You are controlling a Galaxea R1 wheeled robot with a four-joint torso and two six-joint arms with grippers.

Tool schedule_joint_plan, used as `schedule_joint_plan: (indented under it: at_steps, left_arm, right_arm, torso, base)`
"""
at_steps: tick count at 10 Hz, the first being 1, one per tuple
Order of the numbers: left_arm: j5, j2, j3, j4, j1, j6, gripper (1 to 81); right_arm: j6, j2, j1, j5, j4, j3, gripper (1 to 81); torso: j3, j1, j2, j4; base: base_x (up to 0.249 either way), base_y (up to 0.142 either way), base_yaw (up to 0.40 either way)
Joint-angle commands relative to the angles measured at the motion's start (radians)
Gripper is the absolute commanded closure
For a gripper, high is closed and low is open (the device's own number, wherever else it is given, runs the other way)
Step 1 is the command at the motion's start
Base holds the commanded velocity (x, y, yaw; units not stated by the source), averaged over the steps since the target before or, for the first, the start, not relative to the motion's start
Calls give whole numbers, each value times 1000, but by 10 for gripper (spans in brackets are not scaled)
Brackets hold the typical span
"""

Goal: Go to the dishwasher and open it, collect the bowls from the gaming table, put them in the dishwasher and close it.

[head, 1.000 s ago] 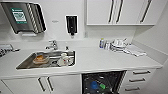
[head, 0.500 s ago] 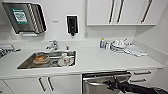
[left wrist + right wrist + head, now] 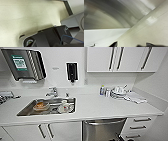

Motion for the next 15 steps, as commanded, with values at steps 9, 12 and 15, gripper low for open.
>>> schedule_joint_plan:
  at_steps: [9, 12, 15]
  left_arm:
    - [74, 262, -353, -78, 35, -61, 10]
    - [74, 310, -416, -106, 56, -61, 10]
    - [68, 377, -523, -104, 69, -61, 10]
  right_arm:
    - [-361, -7, -412, -108, -124, -171, 10]
    - [-457, 66, -526, -15, -124, -237, 10]
    - [-497, 115, -597, 83, -122, -254, 10]
  torso:
    - [0, 0, 0, 0]
    - [0, 0, -1, 0]
    - [1, 0, -1, 0]
  base:
    - [0, 0, 0]
    - [0, 0, 0]
    - [0, 0, 0]
